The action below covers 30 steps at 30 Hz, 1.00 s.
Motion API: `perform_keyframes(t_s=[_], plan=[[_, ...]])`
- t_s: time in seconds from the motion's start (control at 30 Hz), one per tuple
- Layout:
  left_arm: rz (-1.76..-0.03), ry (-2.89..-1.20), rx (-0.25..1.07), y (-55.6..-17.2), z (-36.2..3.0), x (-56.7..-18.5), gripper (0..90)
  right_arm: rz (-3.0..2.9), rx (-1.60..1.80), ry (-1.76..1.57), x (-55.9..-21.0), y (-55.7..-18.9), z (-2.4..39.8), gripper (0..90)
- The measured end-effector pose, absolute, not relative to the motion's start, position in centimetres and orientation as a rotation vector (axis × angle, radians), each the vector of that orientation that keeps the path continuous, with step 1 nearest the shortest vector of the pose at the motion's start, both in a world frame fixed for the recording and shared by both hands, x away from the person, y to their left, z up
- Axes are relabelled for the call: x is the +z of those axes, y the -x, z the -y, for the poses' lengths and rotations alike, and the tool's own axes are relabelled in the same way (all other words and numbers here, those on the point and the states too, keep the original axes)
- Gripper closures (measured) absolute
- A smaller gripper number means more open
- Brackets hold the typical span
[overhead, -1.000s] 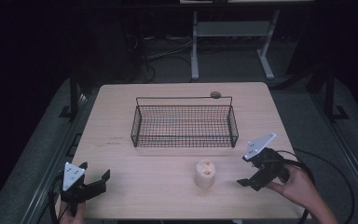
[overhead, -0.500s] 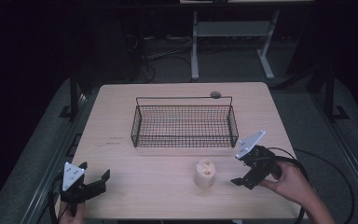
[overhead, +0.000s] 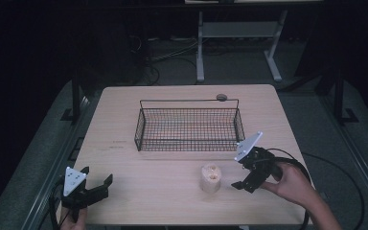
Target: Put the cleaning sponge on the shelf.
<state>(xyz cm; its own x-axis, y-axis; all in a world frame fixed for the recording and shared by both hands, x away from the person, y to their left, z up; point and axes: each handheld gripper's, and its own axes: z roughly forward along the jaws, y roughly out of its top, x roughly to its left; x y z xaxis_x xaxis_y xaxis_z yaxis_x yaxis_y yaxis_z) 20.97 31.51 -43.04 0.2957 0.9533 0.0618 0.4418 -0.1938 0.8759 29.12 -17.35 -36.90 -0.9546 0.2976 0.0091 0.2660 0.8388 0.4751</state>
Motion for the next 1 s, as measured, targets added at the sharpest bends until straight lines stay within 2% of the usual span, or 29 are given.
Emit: perform_keyframes(t_s=[1.0], plan=[[-1.268, -1.754, 0.824, -20.9, -32.0, -42.9, 13.8, -3.017, 0.649, -0.339, -36.4, -30.1, 13.5, 14.9]])
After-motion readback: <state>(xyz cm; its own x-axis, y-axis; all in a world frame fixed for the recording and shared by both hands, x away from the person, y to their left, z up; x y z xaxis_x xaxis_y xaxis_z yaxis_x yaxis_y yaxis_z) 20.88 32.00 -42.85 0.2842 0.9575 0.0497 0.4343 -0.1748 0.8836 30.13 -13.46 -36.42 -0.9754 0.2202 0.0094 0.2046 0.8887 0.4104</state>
